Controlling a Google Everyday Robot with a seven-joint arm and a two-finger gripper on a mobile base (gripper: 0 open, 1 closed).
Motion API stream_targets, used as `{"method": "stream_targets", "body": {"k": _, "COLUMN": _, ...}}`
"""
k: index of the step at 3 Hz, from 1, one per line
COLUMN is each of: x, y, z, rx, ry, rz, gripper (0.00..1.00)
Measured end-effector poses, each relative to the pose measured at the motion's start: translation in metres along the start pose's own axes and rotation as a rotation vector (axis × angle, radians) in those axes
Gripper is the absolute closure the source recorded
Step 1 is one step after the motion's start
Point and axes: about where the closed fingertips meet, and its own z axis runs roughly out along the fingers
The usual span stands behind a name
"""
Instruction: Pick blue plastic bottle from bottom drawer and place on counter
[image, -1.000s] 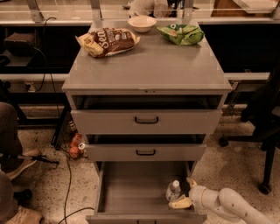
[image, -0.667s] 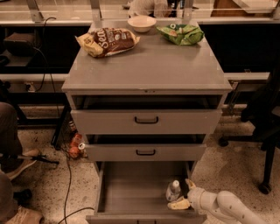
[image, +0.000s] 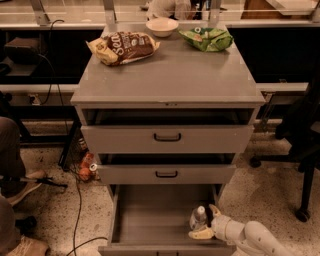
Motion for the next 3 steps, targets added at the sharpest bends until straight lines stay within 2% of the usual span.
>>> {"method": "stream_targets", "body": {"k": 1, "x": -0.0004, "y": 0.0007, "z": 0.0078, "rx": -0.009, "ry": -0.029, "rz": 0.001, "gripper": 0.02}}
{"method": "stream_targets", "body": {"k": 3, "x": -0.0008, "y": 0.0035, "z": 0.0176, "rx": -0.038, "ry": -0.062, "rz": 0.010, "gripper": 0.49}}
